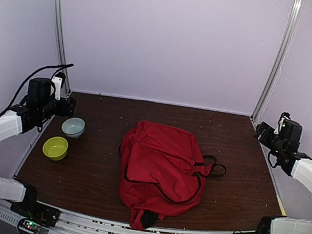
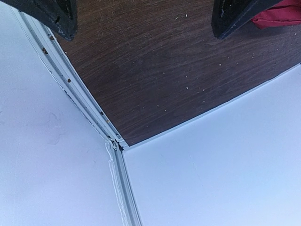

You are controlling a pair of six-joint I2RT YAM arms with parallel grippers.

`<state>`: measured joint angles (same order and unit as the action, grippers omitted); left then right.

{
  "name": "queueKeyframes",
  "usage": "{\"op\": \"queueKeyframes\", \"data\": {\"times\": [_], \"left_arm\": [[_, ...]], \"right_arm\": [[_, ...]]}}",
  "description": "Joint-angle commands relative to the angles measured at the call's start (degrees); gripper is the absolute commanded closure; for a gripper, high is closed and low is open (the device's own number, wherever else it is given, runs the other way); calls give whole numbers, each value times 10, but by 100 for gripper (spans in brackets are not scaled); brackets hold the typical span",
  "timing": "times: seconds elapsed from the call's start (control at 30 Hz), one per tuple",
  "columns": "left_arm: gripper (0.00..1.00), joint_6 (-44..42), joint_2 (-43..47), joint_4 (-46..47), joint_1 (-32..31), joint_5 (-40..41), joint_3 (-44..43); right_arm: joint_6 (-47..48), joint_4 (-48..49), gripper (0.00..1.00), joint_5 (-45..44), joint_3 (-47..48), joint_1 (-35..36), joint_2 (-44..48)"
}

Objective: Pack the student bag
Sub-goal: Reset both arms

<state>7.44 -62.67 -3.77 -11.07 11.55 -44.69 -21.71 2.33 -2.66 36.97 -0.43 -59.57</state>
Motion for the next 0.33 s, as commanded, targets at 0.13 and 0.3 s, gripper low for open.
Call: {"op": "queueKeyframes", "data": {"times": [0.13,0.3], "left_arm": [[2,48,92,88,31,165,160],[2,37,105,94,32,179,173]], "right_arm": [[-47,34,0,-78,-23,-3,-33],[-53,68,1,-79,-44,-3,-35]]}}
